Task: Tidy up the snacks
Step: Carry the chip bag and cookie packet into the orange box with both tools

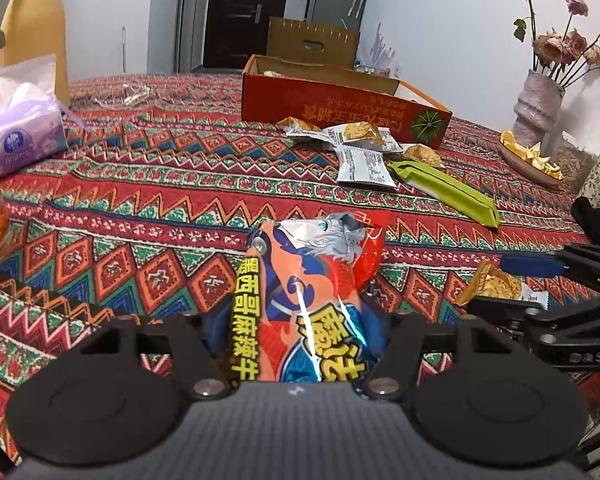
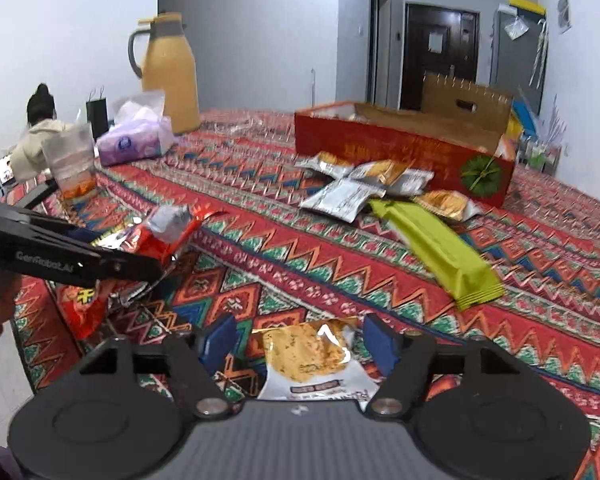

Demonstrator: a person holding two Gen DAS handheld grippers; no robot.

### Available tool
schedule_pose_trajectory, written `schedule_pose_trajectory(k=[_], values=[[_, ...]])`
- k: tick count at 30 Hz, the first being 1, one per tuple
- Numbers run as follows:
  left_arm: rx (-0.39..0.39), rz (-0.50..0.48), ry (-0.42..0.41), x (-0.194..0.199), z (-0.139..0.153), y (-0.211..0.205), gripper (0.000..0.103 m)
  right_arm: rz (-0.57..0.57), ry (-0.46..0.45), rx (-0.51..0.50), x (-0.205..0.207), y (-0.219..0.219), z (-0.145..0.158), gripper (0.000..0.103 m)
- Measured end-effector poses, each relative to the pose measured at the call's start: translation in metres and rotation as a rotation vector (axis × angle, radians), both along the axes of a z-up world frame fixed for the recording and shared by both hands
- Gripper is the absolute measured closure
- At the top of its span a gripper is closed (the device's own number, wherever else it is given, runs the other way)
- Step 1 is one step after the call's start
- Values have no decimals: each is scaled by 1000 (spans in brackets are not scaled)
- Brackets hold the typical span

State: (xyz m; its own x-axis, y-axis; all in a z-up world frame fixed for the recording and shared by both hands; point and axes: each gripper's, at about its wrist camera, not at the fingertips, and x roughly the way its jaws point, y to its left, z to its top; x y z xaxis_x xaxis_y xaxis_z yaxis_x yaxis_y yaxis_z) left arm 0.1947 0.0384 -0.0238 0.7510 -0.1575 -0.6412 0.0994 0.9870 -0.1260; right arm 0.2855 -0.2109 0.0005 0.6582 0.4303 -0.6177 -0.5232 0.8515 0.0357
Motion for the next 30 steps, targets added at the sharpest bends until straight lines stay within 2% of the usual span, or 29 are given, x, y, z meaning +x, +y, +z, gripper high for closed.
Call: schedule_pose_trajectory(k=[1, 5, 9, 12, 15, 19, 23, 26, 30], values=[[0, 0, -1, -1, 1, 0, 44, -8, 1, -11, 0, 2, -1, 49], [4, -9, -18, -10, 8, -2, 45, -32, 17, 33, -6, -9, -3, 50], [-8, -15, -48, -10, 21, -2, 45, -55, 11, 31, -19, -24, -3, 52], [-21, -17, -68, 4, 34, -3, 45, -95, 27, 72, -16, -35, 1, 63], [-35, -32, -107, 31, 52, -3, 45, -120, 10, 107, -2, -46, 14, 67], [-47, -45, -175, 81, 82, -5, 45, -133, -67, 125, 36, -59, 44, 67], [-35, -49, -245, 152, 111, -14, 45, -134, -137, 130, 93, -69, 75, 67], [-42, -60, -241, 213, 123, -26, 45, -151, -158, 134, 154, -68, 93, 67], [-46, -76, -184, 300, 121, -46, 45, -186, -103, 169, 253, -62, 96, 67]])
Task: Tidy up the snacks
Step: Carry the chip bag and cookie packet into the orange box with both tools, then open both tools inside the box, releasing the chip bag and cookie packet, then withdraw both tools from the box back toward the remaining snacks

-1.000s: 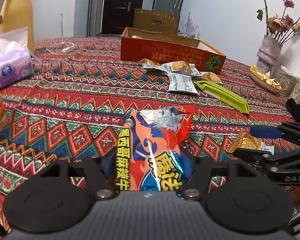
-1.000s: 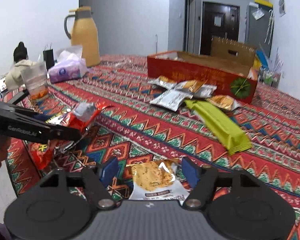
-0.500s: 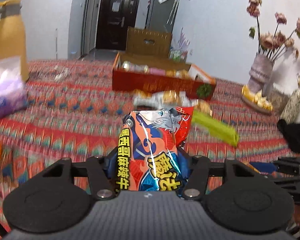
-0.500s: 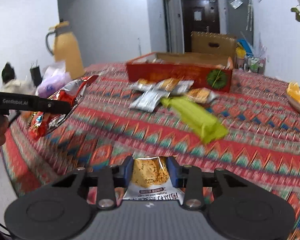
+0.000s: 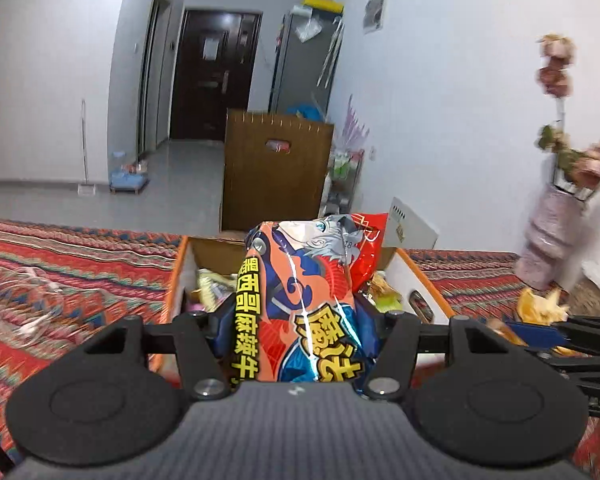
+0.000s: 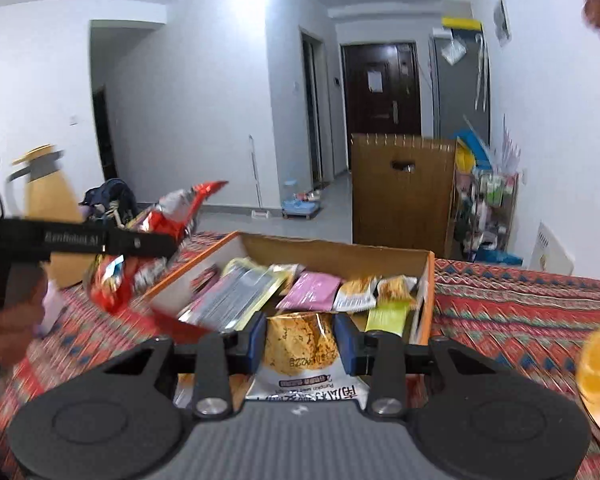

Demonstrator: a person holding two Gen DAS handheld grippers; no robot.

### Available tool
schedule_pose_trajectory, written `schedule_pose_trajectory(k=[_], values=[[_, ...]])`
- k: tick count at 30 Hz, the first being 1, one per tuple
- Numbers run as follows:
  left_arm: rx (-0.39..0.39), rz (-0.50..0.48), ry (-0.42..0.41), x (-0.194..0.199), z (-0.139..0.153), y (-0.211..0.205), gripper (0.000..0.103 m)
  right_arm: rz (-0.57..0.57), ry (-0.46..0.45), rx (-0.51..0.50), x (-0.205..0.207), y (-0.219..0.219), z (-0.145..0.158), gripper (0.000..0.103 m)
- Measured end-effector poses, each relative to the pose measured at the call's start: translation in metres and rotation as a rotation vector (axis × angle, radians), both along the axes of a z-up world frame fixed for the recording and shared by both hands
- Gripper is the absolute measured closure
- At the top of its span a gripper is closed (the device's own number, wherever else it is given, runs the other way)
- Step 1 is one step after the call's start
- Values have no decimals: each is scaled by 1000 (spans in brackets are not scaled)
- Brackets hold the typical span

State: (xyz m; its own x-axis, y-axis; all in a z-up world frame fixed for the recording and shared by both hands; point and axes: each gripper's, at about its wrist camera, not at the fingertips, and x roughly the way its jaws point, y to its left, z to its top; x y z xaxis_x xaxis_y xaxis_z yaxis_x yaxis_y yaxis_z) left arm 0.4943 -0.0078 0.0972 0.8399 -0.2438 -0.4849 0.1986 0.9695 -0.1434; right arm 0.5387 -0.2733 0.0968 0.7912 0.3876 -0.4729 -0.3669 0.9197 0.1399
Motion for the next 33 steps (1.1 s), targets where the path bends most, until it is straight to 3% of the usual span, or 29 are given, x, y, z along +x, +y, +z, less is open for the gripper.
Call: schedule_pose_trajectory(k=[5, 10, 11, 12, 13, 16, 22, 26, 33], values=[[41, 24, 108, 81, -35, -25, 44, -100, 161, 10, 115, 14, -36, 67], [89, 51, 219, 124, -75, -35, 41, -173, 250, -61, 176, 37, -72, 64], [83, 57, 235, 126, -81, -35, 39, -187, 249, -76, 180, 40, -77, 60], [73, 54, 245, 128, -85, -34, 37, -198, 252, -79, 185, 43, -78, 48], [68, 45, 243, 127, -86, -33, 35, -201, 252, -72, 186, 45, -79, 46], [59, 41, 214, 123, -83, -24, 26, -193, 232, -63, 182, 41, -76, 42], [62, 56, 179, 108, -59, -14, 26, -188, 187, -91, 161, 34, -50, 41], [84, 40, 136, 75, -29, -10, 23, -175, 149, -131, 131, 28, -24, 36], [149, -33, 10, -24, 23, -3, 5, -147, 66, -165, 41, 7, 24, 22]])
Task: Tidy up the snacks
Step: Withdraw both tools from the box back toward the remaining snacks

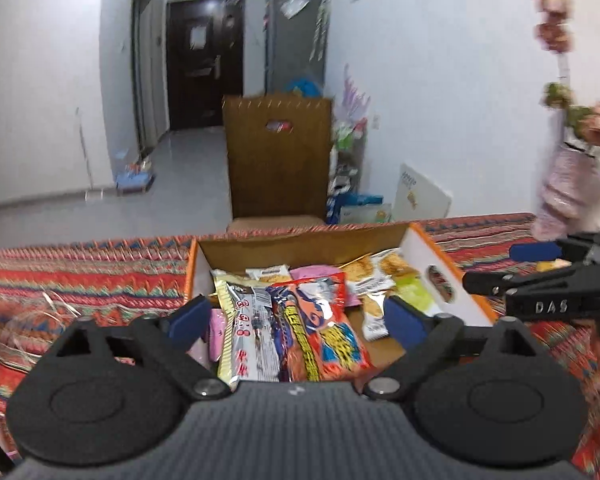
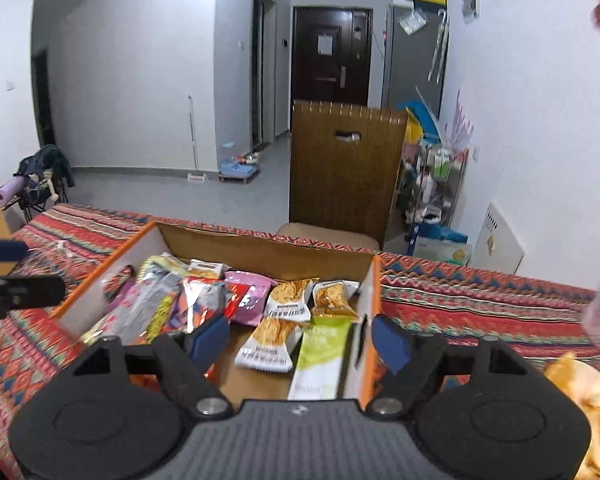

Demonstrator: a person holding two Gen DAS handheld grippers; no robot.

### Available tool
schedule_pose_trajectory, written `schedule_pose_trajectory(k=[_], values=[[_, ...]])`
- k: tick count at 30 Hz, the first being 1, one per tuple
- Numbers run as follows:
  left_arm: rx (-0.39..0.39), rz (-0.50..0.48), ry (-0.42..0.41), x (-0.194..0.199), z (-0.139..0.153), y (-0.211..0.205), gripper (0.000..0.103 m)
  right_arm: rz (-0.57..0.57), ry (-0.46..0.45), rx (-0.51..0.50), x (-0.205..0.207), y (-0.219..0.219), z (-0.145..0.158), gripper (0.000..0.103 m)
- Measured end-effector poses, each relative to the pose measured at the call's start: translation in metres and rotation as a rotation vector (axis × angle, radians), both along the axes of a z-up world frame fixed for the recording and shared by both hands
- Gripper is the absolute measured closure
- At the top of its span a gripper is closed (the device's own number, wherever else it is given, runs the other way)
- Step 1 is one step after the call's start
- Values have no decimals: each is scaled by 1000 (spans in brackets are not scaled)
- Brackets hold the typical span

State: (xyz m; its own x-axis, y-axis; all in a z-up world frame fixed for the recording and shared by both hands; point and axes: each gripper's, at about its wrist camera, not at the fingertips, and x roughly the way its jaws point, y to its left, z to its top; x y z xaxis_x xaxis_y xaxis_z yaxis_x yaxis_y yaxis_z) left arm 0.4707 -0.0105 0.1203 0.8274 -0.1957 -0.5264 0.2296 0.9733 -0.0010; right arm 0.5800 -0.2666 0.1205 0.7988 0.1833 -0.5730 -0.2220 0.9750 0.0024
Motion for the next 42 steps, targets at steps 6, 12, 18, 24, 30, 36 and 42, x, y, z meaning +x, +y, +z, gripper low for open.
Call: schedule_pose_trajectory(k=[6, 12, 18, 24, 30, 36, 42], values=[[12, -29, -128, -109, 24, 7, 0, 38, -78, -1, -101, -15, 29, 14], [-37, 7, -160, -206, 15, 21, 0, 55, -155, 30, -205, -29, 34, 5], [-14, 85, -166, -288, -14, 33, 0, 82, -191, 49, -297, -30, 13, 3], [-35, 140, -139, -351, -41, 42, 0, 72, -164, 56, -368, -15, -27, 2], [-26, 156, -49, -380, -76, 43, 0, 68, -74, 103, -411, 1, -77, 2], [-27, 138, 3, -384, -94, 40, 0, 61, -8, 31, -428, 7, -106, 2], [-27, 134, 25, -371, -98, 38, 0, 29, -1, 53, -420, -1, -106, 2]])
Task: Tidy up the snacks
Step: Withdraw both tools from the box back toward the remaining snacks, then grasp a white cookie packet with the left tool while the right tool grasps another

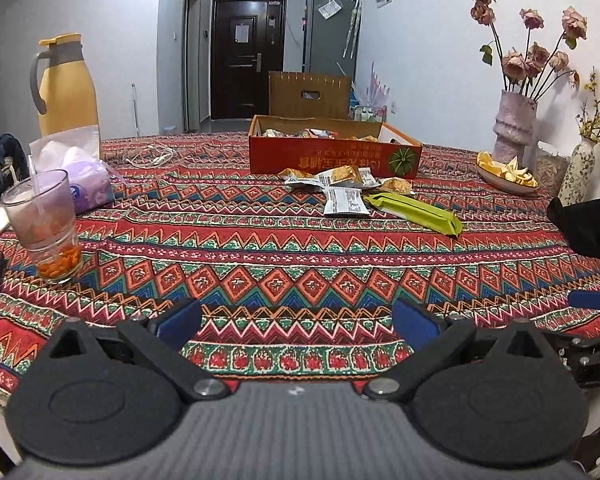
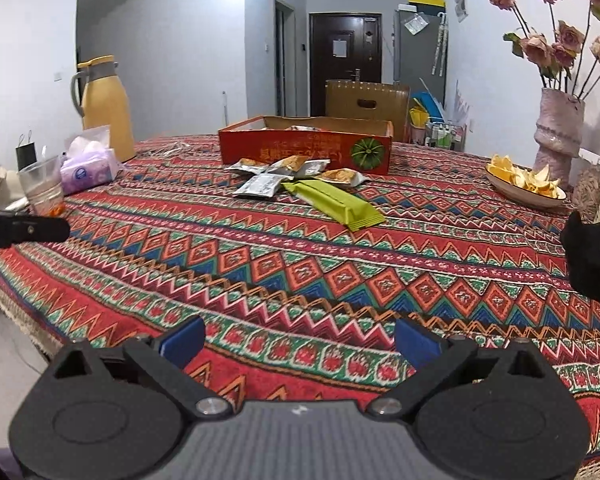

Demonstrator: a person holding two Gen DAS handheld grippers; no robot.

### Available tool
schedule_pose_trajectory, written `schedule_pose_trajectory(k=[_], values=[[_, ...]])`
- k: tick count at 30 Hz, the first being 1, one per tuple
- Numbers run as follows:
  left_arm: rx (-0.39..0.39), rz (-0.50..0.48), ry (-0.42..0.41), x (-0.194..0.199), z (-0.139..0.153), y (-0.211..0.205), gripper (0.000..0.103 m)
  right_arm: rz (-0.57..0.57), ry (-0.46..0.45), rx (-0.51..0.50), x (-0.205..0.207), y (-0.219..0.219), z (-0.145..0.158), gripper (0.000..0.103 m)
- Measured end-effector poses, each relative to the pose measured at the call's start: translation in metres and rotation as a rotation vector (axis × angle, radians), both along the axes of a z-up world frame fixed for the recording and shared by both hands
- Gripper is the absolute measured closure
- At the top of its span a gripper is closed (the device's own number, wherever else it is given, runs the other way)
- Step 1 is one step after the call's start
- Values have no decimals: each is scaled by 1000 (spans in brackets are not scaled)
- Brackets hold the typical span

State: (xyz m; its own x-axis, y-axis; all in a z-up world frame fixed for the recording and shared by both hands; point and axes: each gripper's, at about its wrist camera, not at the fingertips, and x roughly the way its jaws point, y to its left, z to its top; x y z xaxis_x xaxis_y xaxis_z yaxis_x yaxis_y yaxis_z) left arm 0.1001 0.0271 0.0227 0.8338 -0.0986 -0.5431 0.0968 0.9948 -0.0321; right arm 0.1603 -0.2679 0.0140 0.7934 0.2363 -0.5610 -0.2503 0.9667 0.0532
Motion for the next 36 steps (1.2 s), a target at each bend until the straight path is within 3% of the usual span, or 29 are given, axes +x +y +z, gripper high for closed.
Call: schedule_pose_trajectory(k=[10, 15, 20, 25, 27, 31, 36], values=[[15, -18, 59, 59, -11, -9, 0, -4, 53, 2, 49, -4, -9, 2], [12, 16, 98, 115, -20, -20, 0, -13, 55, 2, 82, -9, -9, 2], [-23, -41, 110, 176, -27, -37, 0, -19, 45, -18, 124, -15, -5, 2], [85, -112, 92, 236, -40, -68, 1, -4, 23, -27, 170, -18, 5, 2], [88, -145, 95, 257, -44, -76, 7, 7, 15, -26, 192, -20, 9, 3], [78, -167, 140, 290, -56, -81, 36, 18, 19, 17, 239, -20, 12, 5], [65, -174, 106, 305, -62, -85, 44, 19, 84, 90, 303, -12, 1, 17]])
